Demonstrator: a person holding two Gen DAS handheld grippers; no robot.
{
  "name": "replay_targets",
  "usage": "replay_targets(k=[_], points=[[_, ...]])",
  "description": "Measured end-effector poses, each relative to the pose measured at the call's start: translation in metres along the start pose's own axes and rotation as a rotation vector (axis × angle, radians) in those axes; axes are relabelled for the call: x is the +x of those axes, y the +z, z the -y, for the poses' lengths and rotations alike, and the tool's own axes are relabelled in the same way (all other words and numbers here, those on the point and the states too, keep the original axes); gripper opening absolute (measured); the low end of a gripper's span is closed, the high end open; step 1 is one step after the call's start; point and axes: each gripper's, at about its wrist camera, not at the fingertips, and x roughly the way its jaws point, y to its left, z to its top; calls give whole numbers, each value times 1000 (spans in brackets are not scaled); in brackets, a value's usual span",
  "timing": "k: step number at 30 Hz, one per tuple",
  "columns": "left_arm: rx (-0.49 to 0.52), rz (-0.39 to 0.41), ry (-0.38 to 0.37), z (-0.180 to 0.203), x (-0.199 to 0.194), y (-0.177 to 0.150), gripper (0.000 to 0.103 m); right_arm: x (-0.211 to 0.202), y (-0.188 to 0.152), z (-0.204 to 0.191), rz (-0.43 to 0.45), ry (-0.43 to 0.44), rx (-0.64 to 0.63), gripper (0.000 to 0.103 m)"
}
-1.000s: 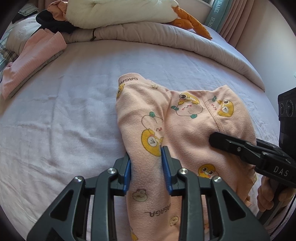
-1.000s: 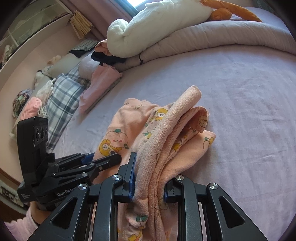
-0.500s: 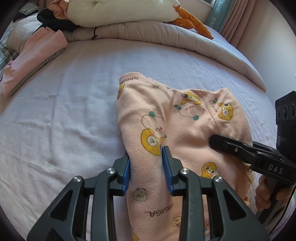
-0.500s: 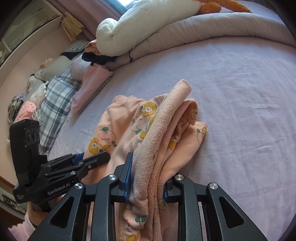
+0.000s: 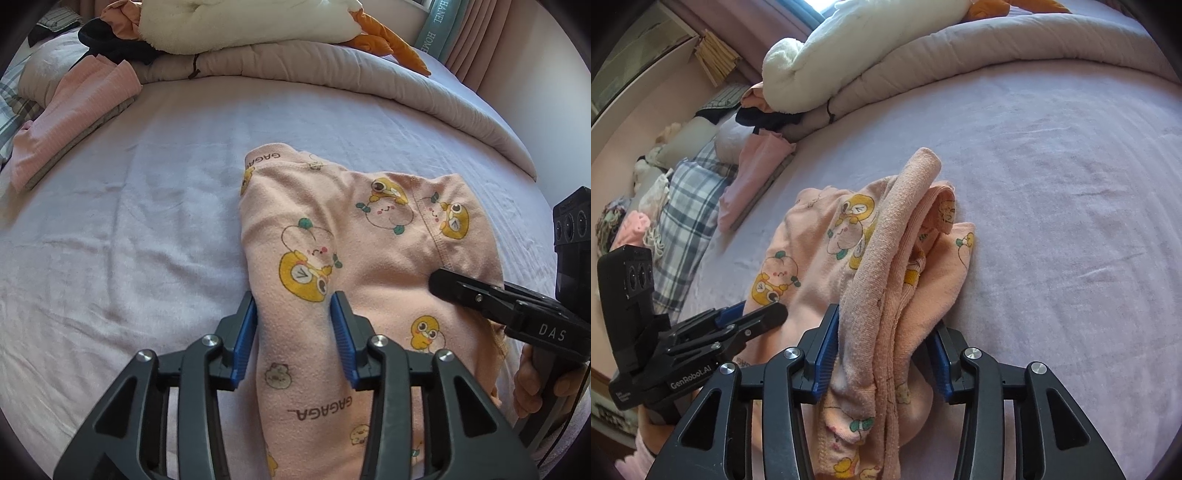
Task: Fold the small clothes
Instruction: 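Open both tools and release the folded shirt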
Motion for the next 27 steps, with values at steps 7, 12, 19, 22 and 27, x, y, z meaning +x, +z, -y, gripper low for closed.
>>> replay_targets(k=[7,12,19,22,27], points=[[8,3,18,0,-8,-8,42,-8,-7,5,-1,-5,15,44],[7,1,30,0,-16,-21,42,-16,-12,1,-4,-13,10,44],[23,-7,47,1,-26,-36,43,-25,-24,-11,-9,-19,-38,44],[30,-10,52,2,-27,-38,43,-26,-28,-13,-12,-22,-43,44],[21,-14,53,2,-24,-40,43,-18,-31,-11,-33,-39,-33,46]])
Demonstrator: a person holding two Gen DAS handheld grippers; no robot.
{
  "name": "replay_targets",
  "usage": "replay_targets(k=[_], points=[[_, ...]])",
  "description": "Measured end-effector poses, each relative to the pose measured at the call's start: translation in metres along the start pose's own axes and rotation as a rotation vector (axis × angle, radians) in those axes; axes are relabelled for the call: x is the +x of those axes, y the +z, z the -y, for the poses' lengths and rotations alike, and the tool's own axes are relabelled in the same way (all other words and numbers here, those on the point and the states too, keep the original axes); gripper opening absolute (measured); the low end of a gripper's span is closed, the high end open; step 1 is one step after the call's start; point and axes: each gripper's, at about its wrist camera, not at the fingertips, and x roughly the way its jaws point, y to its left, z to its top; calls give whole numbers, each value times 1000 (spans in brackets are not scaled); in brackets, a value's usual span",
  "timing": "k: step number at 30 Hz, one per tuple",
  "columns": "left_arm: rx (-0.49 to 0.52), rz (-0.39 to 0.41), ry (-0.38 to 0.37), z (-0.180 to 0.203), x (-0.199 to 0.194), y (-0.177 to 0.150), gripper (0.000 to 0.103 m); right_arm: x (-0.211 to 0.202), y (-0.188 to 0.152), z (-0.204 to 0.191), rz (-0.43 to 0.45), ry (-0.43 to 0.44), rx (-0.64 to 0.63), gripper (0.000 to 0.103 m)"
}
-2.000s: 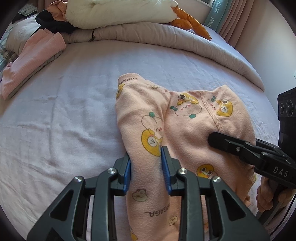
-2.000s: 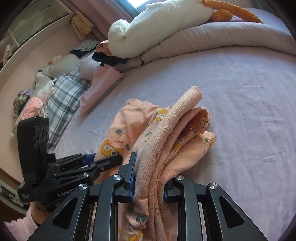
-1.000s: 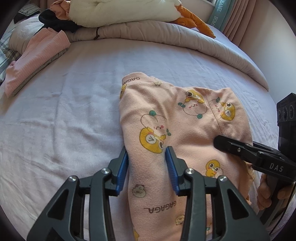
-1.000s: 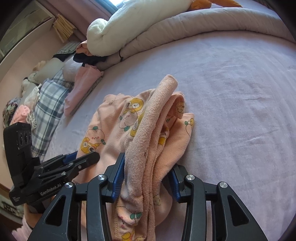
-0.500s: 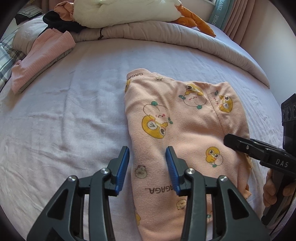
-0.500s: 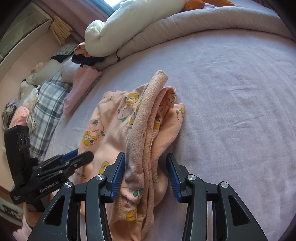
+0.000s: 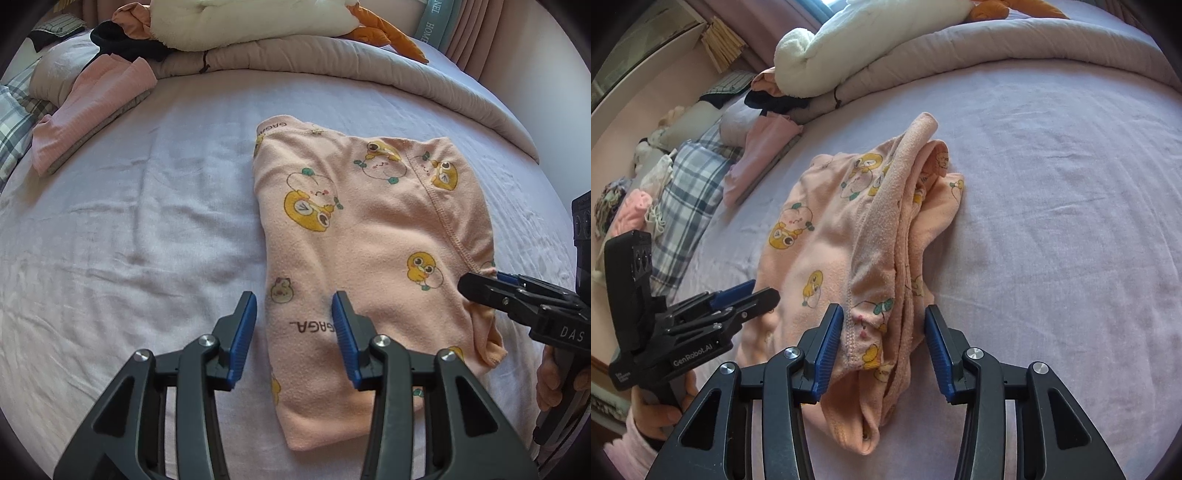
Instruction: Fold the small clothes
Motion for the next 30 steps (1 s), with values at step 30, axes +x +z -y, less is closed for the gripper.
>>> replay_targets(k=[30], points=[[3,114,-20,42,-100,-29,79,-70,-44,-53,84,5,-77,75]])
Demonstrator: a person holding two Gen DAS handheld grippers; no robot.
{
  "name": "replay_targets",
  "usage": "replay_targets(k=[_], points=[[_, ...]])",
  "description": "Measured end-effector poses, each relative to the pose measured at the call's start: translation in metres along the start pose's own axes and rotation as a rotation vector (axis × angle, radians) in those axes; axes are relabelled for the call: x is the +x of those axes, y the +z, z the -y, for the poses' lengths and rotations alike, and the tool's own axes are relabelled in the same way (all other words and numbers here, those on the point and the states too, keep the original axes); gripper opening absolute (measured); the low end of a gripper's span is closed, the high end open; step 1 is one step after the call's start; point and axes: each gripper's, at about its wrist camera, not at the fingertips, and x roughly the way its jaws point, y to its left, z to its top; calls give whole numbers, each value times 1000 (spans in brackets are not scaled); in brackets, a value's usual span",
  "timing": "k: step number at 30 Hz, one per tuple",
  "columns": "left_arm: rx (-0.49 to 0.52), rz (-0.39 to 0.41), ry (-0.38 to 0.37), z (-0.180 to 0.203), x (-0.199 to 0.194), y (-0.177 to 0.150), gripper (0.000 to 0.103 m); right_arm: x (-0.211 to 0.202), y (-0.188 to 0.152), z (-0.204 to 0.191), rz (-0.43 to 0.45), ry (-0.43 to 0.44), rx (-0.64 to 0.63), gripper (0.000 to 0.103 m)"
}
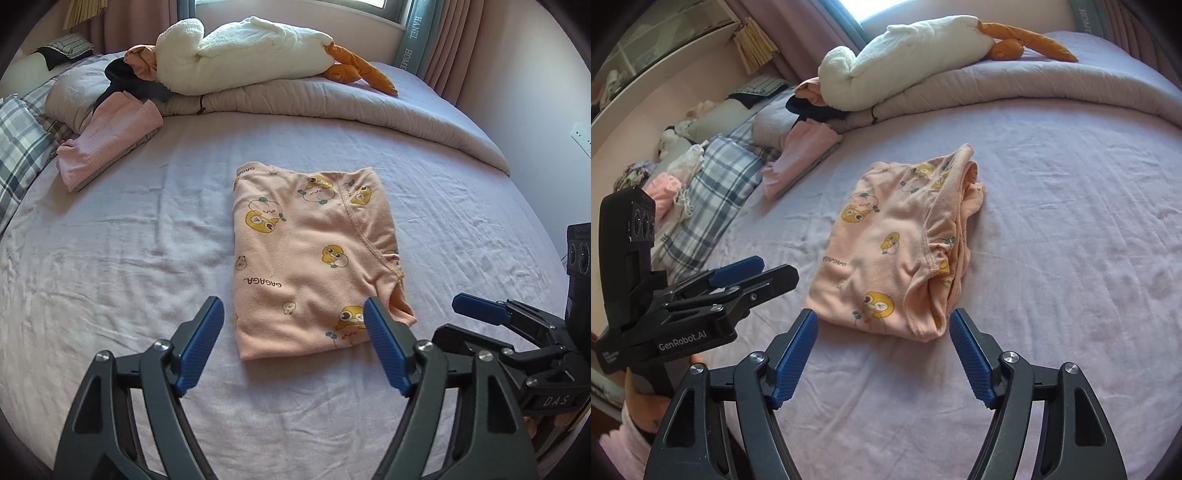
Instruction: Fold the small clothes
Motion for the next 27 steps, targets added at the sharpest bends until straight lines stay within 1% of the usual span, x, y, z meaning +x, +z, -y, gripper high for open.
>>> replay_targets(k=[1,2,3,5,10,12,14,18,19,20,21,24,27], points=[[-2,3,-1,0,-4,-1,79,-3,-1,-1,6,-2,-3,76],[-6,5,-2,1,-8,-2,81,-6,-2,-3,11,-6,-6,78],[-9,7,-4,2,-11,-3,82,-9,-3,-5,13,-9,-10,83],[-14,11,-7,3,-18,-4,82,-14,-6,-8,20,-7,-17,87],[-28,14,-25,5,-32,-10,83,-22,-13,-15,26,-14,-31,87],[-36,12,-32,5,-36,-12,86,-25,-18,-19,29,-13,-32,87],[-43,8,-43,6,-40,-13,93,-27,-20,-22,29,-10,-35,88],[-61,14,-60,4,-49,-16,93,-31,-23,-29,33,-4,-48,88],[-66,13,-59,3,-51,-16,95,-32,-24,-31,34,-3,-51,88],[-69,13,-52,3,-52,-17,101,-33,-25,-33,35,-2,-54,88],[-71,12,-42,2,-54,-17,103,-34,-25,-34,36,-2,-56,88],[-78,19,-44,0,-58,-18,103,-36,-26,-38,42,0,-63,88],[-85,8,-35,-2,-59,-18,103,-38,-26,-42,45,-3,-69,88]])
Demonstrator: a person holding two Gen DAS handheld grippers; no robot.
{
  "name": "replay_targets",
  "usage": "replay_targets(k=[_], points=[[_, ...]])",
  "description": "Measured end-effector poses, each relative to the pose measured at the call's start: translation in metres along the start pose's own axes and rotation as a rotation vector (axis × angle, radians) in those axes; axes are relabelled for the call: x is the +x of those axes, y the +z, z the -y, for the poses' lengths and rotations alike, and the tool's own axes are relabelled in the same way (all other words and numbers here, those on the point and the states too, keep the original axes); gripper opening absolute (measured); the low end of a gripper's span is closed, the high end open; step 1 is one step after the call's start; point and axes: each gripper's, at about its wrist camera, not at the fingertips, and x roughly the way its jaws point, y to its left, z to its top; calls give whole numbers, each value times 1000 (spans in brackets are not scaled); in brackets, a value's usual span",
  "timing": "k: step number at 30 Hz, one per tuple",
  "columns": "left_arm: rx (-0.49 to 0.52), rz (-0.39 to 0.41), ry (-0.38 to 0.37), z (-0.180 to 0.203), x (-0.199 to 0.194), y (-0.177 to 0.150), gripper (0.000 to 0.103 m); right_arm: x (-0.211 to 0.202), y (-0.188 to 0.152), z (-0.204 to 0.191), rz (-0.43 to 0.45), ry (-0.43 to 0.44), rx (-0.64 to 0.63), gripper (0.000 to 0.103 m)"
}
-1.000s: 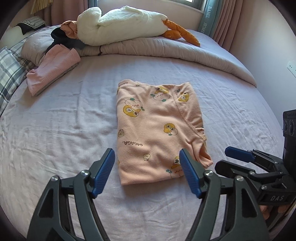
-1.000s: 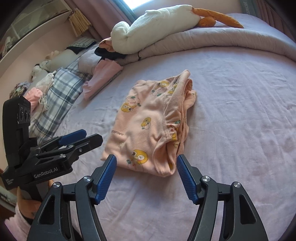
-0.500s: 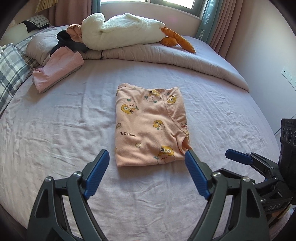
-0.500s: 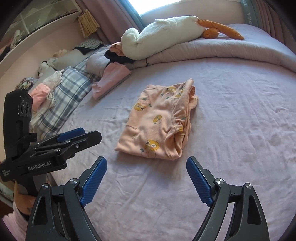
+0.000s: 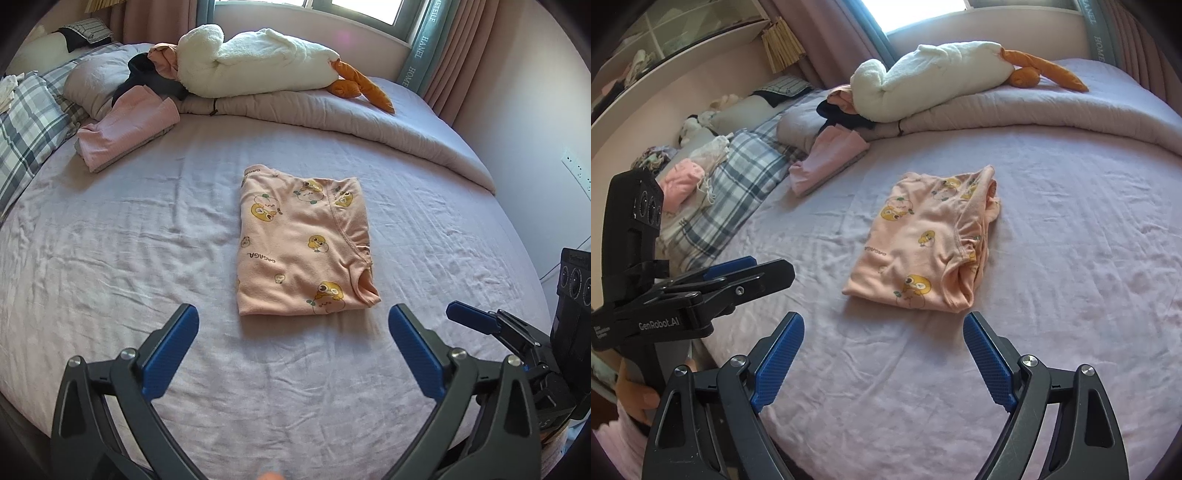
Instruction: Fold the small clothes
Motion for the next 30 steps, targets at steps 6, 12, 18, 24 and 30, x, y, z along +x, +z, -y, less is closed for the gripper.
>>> replay_targets(k=[6,12,18,24,30], points=[[-6,-6,18,-2,-4,-1,103,-4,-1,-5,4,-15,-12,90],[3,-16,13,0,-7,-2,103,-11,-1,-11,24,-35,-24,101],[11,-34,43,3,-8,-3,103,-16,-1,-13,48,-68,-41,102],[-3,-62,23,3,-6,-4,103,-17,0,-17,57,-82,-55,102],[7,-49,47,6,-10,-3,103,-18,2,-19,59,-94,-64,102]])
